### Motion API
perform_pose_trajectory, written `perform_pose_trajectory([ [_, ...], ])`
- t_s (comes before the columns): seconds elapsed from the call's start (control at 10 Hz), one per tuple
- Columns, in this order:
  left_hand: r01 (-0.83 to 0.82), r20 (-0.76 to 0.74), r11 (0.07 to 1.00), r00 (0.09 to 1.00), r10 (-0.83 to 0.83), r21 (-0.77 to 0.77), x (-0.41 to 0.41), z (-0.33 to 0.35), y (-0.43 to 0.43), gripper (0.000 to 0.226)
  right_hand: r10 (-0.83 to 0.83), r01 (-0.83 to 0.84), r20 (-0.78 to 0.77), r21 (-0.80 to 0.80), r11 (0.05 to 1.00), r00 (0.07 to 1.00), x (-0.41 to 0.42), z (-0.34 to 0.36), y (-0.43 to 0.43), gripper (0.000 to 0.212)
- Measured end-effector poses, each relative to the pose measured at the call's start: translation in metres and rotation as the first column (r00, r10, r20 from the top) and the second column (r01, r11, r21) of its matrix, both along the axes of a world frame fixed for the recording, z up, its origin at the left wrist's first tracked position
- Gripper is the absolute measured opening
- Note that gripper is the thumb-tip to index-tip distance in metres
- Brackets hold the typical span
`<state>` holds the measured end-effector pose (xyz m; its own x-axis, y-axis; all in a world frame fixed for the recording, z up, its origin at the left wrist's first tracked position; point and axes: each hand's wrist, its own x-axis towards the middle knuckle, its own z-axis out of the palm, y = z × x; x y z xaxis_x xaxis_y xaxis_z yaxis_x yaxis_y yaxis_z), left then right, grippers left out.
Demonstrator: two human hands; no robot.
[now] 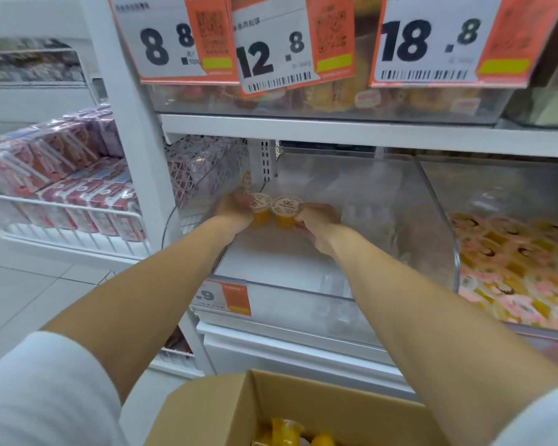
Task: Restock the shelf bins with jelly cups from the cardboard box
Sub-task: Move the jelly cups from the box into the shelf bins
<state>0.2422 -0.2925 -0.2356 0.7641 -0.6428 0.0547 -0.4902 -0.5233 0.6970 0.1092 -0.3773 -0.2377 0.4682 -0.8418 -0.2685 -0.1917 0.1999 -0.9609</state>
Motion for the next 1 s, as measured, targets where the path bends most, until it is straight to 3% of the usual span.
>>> perform_pose_trajectory([
  [0.1, -0.039, -0.167, 0.984, 0.986, 0.009, -0.176, -0.005, 0.003, 0.005, 0.032, 0.041, -0.063, -0.139, -0.153, 0.986, 0.989, -0.004, -0.001, 0.000, 0.038],
  [0.2, 0.069, -0.029, 0.995, 0.997, -0.071, -0.067, -0.027, 0.018, 0.022, 0.020, 0.023, -0.179, -0.366, -0.399, 0.899, 0.930, -0.020, 0.008, 0.012, 0.032],
  [0.4, 0.063, 0.043, 0.992, 0.997, -0.058, -0.107, -0.107, 0.049, 0.067, 0.020, -0.064, -0.286, -0.390, -0.769, 0.571, 0.919, -0.108, 0.044, 0.069, 0.017],
  [0.5, 0.098, 0.057, 0.973, 0.994, -0.088, -0.207, -0.166, 0.061, 0.089, 0.020, -0.138, -0.260, -0.351, -0.860, 0.439, 0.926, -0.161, 0.051, 0.102, 0.012],
  [0.6, 0.136, 0.016, 0.975, 0.991, -0.135, -0.177, -0.224, 0.054, 0.111, 0.024, -0.125, -0.277, -0.367, -0.849, 0.449, 0.922, -0.209, 0.037, 0.127, 0.007],
  [0.7, 0.180, -0.067, 0.983, 0.982, -0.177, 0.036, -0.264, 0.013, 0.123, 0.015, -0.062, -0.371, -0.510, -0.697, 0.613, 0.858, -0.255, 0.001, 0.139, 0.007],
  [0.9, 0.393, -0.282, 0.824, 0.913, -0.296, 0.408, -0.303, -0.104, 0.123, 0.020, 0.145, -0.520, -0.793, -0.238, 0.820, 0.591, -0.342, -0.102, 0.130, 0.032],
  [1.0, 0.446, -0.323, 0.717, 0.893, -0.315, 0.535, -0.319, -0.161, 0.116, 0.022, 0.246, -0.531, -0.841, -0.057, 0.845, 0.482, -0.374, -0.149, 0.124, 0.038],
])
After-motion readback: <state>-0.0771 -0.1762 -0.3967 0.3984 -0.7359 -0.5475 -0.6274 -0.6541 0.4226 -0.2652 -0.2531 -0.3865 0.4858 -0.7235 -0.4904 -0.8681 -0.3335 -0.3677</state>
